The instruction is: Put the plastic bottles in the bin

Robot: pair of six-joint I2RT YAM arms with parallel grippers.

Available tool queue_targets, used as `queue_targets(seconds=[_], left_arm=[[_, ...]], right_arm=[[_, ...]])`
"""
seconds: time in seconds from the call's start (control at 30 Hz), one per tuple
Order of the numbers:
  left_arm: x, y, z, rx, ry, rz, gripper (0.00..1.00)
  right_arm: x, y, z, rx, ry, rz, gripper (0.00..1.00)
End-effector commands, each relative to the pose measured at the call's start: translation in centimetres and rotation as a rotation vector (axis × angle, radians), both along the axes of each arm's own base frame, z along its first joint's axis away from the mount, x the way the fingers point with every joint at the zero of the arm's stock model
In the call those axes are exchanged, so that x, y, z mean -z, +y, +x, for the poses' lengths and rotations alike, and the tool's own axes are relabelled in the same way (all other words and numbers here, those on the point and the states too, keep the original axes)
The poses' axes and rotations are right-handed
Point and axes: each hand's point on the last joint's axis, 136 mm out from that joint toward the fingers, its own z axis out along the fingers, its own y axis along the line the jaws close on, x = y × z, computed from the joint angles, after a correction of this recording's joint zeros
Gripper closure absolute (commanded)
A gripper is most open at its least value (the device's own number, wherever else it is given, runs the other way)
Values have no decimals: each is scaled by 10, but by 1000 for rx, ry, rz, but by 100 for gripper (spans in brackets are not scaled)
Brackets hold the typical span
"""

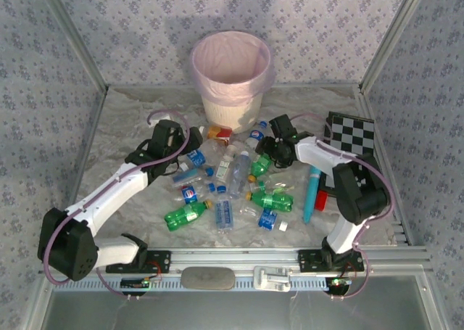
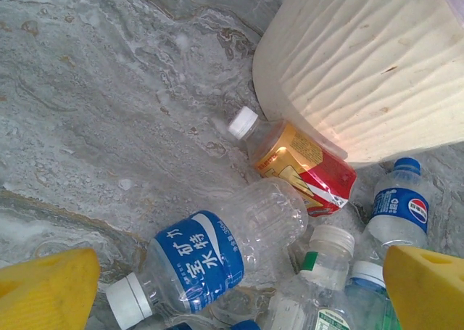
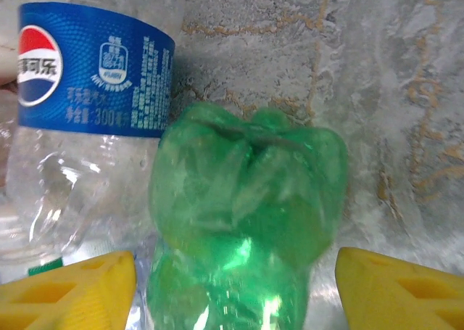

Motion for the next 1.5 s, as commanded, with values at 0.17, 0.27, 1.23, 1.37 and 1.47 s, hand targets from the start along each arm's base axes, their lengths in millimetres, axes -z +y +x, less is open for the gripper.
queue_targets(seconds=[0.17, 0.27, 1.23, 1.37, 1.47], left_arm=[[-10, 10, 4, -51, -23, -28, 0], [-13, 13, 4, -56, -28, -30, 0], [-10, 23, 2, -78, -19, -42, 0], [-6, 30, 4, -91, -12, -57, 0], [-5, 39, 4, -112, -13, -68, 0]], right_arm=[[13, 12, 17, 6, 4, 28, 28], [20, 12, 20, 12, 12, 25, 29], [-107, -44, 48, 63, -314, 41, 47], [-169, -57, 59, 62, -449, 44, 48], [-212, -59, 65, 41, -537, 43, 48]])
